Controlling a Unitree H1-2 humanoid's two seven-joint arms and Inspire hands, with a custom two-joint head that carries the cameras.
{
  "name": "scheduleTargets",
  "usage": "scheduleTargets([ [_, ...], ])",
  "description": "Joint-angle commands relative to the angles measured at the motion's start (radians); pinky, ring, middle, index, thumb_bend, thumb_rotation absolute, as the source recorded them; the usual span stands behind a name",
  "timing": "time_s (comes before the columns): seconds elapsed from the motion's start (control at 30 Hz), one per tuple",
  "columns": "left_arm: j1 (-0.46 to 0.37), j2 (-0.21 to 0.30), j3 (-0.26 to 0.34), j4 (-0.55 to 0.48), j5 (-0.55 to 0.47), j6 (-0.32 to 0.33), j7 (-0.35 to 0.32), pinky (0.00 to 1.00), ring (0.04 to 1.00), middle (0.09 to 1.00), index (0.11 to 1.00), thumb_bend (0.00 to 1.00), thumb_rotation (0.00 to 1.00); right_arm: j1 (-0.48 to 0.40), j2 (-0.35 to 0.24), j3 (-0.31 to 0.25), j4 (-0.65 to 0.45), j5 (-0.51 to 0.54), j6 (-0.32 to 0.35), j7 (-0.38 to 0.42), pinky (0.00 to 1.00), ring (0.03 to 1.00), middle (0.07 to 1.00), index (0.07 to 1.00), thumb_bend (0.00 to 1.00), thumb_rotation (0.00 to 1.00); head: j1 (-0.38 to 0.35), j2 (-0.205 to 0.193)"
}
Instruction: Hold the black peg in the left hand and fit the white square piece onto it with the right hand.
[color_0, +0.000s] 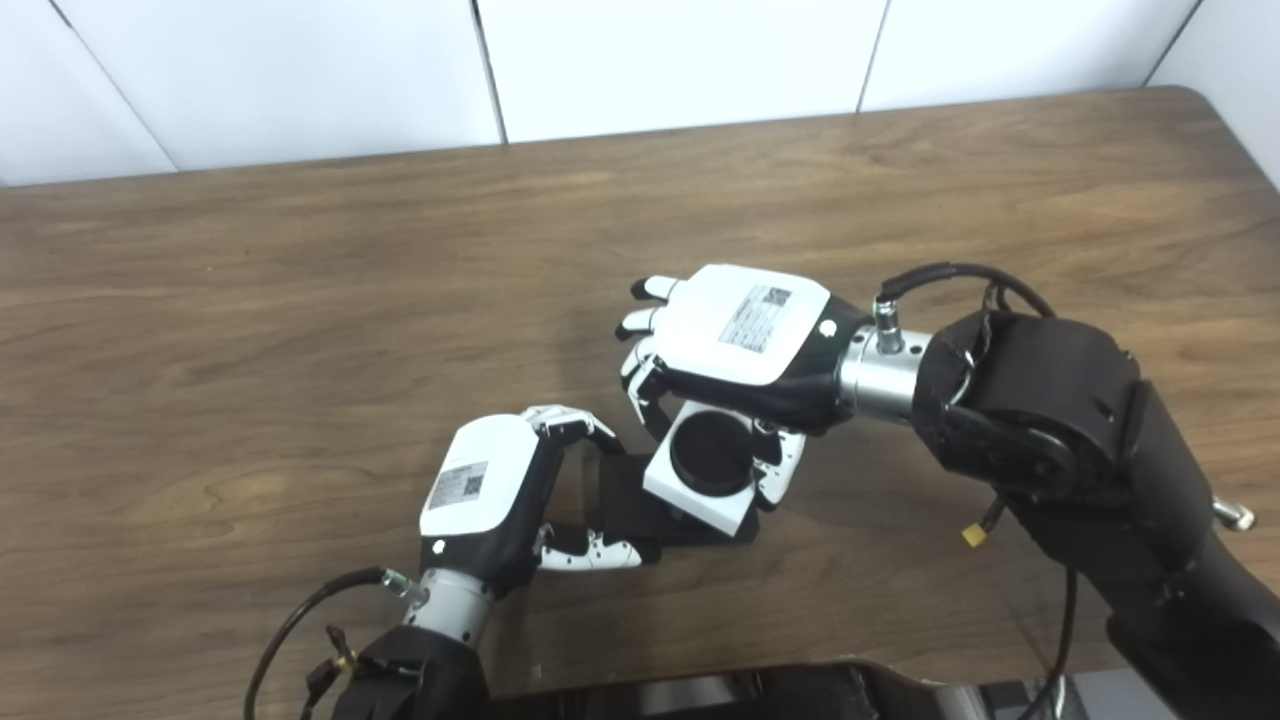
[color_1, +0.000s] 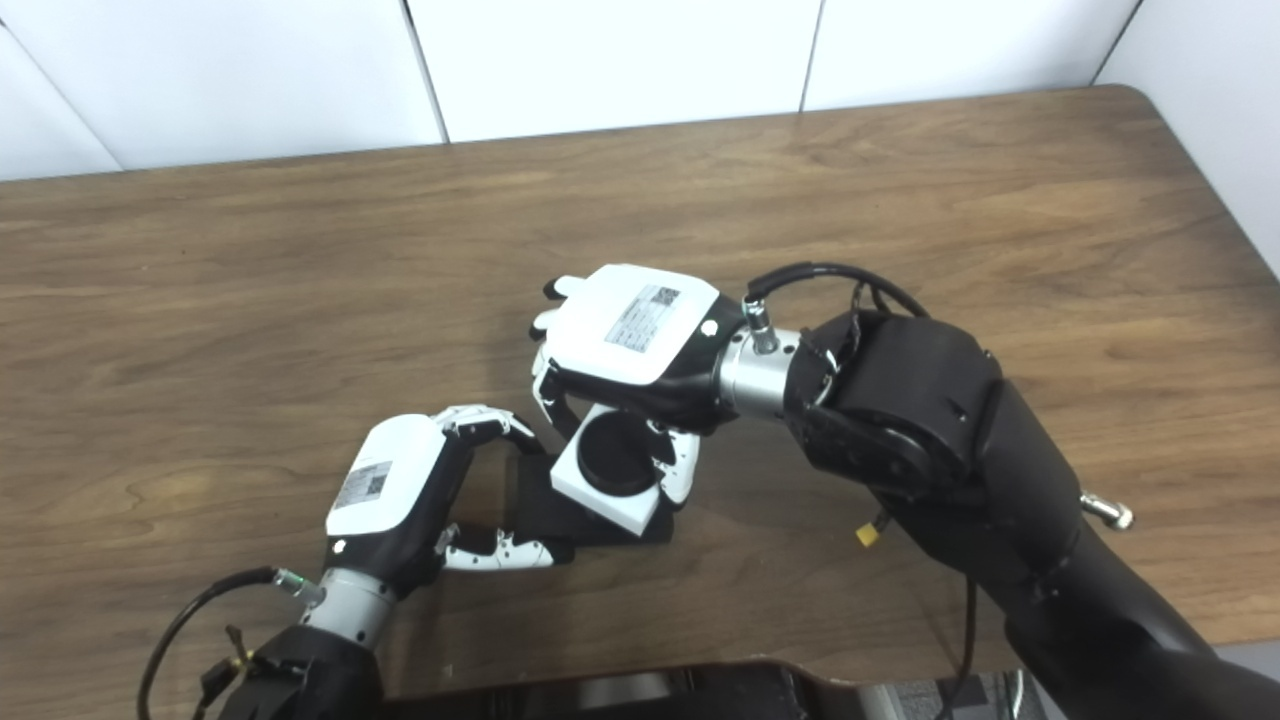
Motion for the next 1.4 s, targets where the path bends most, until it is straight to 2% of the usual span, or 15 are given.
scheduleTargets([
  [0.0,0.002,-0.028,-0.013,0.001,-0.002,0.011,-0.017,0.75,0.805,0.737,0.486,0.52,0.05,-0.022,0.001,-0.014,-0.013,-0.003,-0.019,-0.010,1.00,0.919,0.789,0.487,0.52,0.14,-0.001,0.001],
  [0.03,0.001,-0.029,-0.014,0.000,0.000,0.012,-0.019,0.76,0.806,0.737,0.486,0.52,0.05,-0.022,0.000,-0.013,-0.013,-0.008,-0.020,-0.007,1.00,0.922,0.794,0.490,0.52,0.14,0.000,0.000],
  [0.07,0.001,-0.029,-0.014,-0.001,0.001,0.013,-0.020,0.76,0.806,0.737,0.486,0.52,0.05,-0.022,-0.001,-0.013,-0.013,-0.010,-0.020,-0.004,1.00,0.922,0.798,0.558,0.70,0.17,0.000,0.000],
  [0.1,0.000,-0.030,-0.015,-0.001,0.002,0.013,-0.019,0.76,0.806,0.737,0.486,0.52,0.05,-0.024,0.000,-0.014,-0.014,-0.012,-0.016,0.002,1.00,0.924,0.806,0.613,0.83,0.21,0.001,0.001],
  [0.17,0.000,-0.031,-0.016,0.000,0.001,0.013,-0.016,0.75,0.803,0.736,0.486,0.52,0.05,-0.029,0.001,-0.014,-0.014,-0.018,-0.008,0.020,1.00,0.933,0.828,0.670,0.94,0.29,0.001,0.000],
  [0.23,-0.001,-0.031,-0.015,0.001,-0.002,0.012,-0.013,0.76,0.802,0.735,0.486,0.52,0.05,-0.034,0.004,-0.015,-0.017,-0.025,-0.003,0.035,1.00,0.942,0.850,0.698,0.99,0.35,0.001,0.000],
  [0.33,-0.001,-0.031,-0.016,0.001,-0.003,0.013,-0.012,0.76,0.802,0.734,0.486,0.52,0.05,-0.040,0.008,-0.020,-0.021,-0.034,-0.002,0.048,1.00,0.962,0.881,0.728,1.00,0.41,0.001,0.000],
  [0.5,-0.003,-0.028,-0.016,0.006,-0.001,0.009,-0.007,0.75,0.799,0.732,0.485,0.52,0.05,-0.057,0.009,-0.025,-0.025,-0.037,0.007,0.074,1.00,0.981,0.910,0.753,1.00,0.47,0.000,-0.003],
  [0.83,-0.003,-0.024,-0.012,0.011,-0.004,0.012,-0.009,0.76,0.802,0.735,0.486,0.52,0.05,-0.077,0.006,-0.044,-0.026,-0.046,0.003,0.067,1.00,0.981,0.919,0.778,1.00,0.48,0.003,-0.008],
  [0.97,-0.013,-0.006,-0.025,0.011,0.042,0.006,-0.024,0.76,0.788,0.739,0.494,0.52,0.07,-0.078,0.011,-0.055,-0.028,-0.046,0.008,0.063,1.00,0.979,0.915,0.769,1.00,0.47,0.001,-0.010],
  [1.0,-0.018,0.001,-0.029,0.012,0.052,0.002,-0.032,0.78,0.789,0.746,0.593,0.70,0.14,-0.078,0.011,-0.056,-0.028,-0.046,0.007,0.062,1.00,0.977,0.913,0.766,1.00,0.47,0.000,-0.011],
  [1.1,-0.033,0.022,-0.038,0.010,0.066,0.000,-0.083,0.84,0.814,0.785,0.720,0.88,0.23,-0.074,0.012,-0.060,-0.030,-0.046,0.005,0.058,1.00,0.974,0.911,0.760,1.00,0.47,0.001,-0.011],
  [1.23,-0.053,0.042,-0.041,-0.002,0.050,0.023,-0.180,0.91,0.881,0.858,0.830,0.98,0.30,-0.067,0.013,-0.063,-0.031,-0.048,0.003,0.053,1.00,0.969,0.906,0.755,1.00,0.47,-0.001,-0.013],
  [1.37,-0.077,0.058,-0.031,-0.025,0.023,0.063,-0.296,0.99,0.979,0.952,0.947,1.00,0.35,-0.060,0.013,-0.065,-0.028,-0.049,-0.001,0.047,1.00,0.971,0.904,0.754,1.00,0.47,0.010,-0.014],
])
